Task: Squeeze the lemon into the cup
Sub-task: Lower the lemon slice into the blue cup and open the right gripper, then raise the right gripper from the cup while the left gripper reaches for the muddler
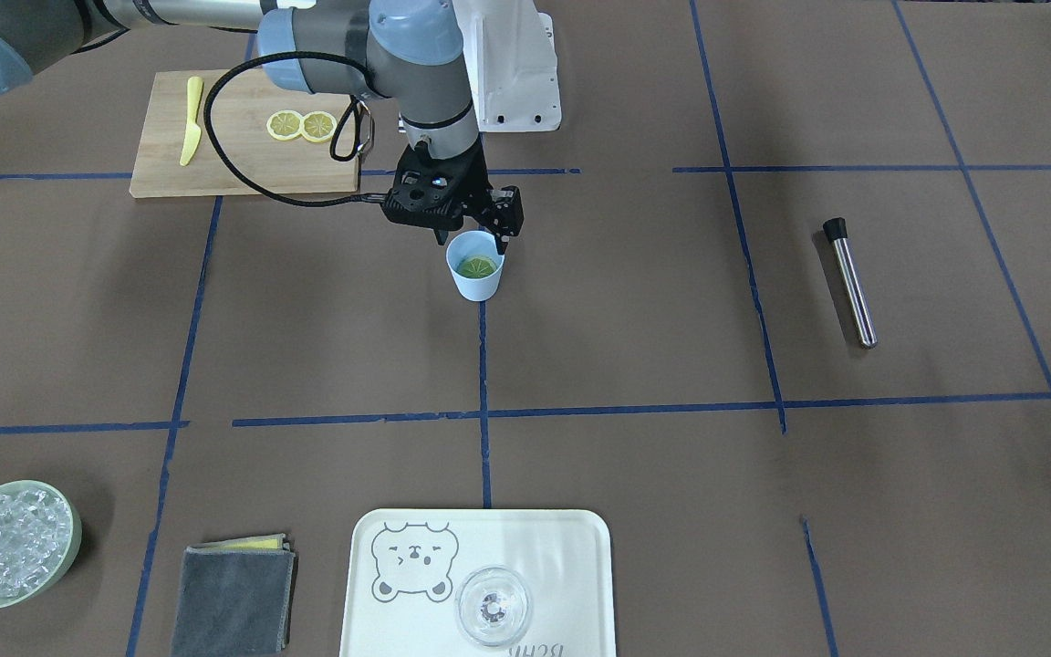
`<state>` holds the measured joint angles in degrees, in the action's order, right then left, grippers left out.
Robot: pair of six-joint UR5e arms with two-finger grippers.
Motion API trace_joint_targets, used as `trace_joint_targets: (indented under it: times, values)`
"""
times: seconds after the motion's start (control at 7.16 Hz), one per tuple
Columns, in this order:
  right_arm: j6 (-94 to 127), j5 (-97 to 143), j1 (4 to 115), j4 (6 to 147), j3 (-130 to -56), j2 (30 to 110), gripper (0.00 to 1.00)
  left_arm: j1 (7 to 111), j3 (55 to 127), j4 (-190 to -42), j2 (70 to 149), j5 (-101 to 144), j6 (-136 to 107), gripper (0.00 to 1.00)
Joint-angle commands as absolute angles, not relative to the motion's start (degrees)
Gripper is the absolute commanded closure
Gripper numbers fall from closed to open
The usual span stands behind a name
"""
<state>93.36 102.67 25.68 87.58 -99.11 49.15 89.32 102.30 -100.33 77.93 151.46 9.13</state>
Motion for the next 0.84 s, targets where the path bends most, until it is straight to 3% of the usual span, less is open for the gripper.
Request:
trace_joint_targets:
  times: [0.0, 0.56, 0.7]
  values:
    - [92.82, 108.35, 29.42, 87.98, -107.44, 56.11, 0.00, 87.29, 102.13, -106.14, 78.40, 151.26, 3.05, 0.00]
    - [75.54, 109.86, 35.22, 87.36, -116.09, 72.13, 0.00, 68.77, 98.80, -133.97, 80.77, 137.11, -34.39, 0.00]
    - [70.02, 111.52, 37.16, 87.28, -116.54, 75.29, 0.00, 66.56, 98.44, -134.55, 81.64, 136.07, -40.80, 0.00]
